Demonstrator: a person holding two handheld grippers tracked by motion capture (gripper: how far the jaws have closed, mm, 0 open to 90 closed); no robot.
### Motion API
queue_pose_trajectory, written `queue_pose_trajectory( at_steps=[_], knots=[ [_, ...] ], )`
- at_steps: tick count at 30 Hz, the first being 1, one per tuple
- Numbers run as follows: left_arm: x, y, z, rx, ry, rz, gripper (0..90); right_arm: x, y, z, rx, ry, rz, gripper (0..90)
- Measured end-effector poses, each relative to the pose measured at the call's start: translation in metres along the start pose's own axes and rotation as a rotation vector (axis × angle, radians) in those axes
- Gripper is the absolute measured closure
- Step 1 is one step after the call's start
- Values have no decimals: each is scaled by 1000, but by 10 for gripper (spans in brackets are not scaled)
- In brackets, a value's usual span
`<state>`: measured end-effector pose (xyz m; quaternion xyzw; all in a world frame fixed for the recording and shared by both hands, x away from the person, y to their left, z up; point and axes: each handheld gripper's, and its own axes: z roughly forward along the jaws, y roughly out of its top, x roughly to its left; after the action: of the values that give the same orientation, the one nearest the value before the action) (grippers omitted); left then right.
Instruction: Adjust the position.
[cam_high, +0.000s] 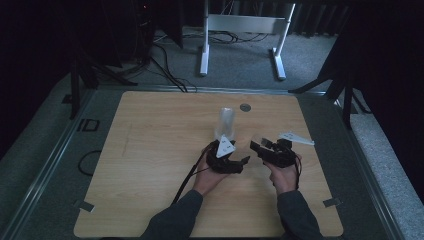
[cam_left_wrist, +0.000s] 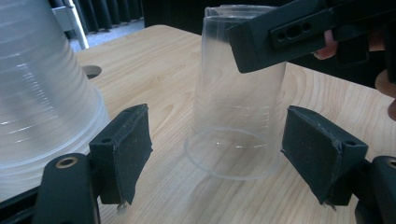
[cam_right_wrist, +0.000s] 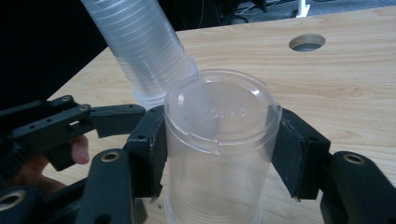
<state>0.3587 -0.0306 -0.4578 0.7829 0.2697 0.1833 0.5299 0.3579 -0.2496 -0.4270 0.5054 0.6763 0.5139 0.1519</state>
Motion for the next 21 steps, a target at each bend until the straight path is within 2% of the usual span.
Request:
queue_pose_trajectory(
  at_steps=[4,5,8,21],
  knots=[
    [-1,0,3,2,-2,4,237,0,0,0,0,14,15,414],
    [-1,0,5,4,-2,5,236,-2,0,0,-6,37,50,415],
    [-2,-1,7,5,-4,7,236,-4,-1,0,-10,42,68,415],
    [-7,-2,17,12,-24,4,236,-7,-2,-1,-13,59,96,417]
  ],
)
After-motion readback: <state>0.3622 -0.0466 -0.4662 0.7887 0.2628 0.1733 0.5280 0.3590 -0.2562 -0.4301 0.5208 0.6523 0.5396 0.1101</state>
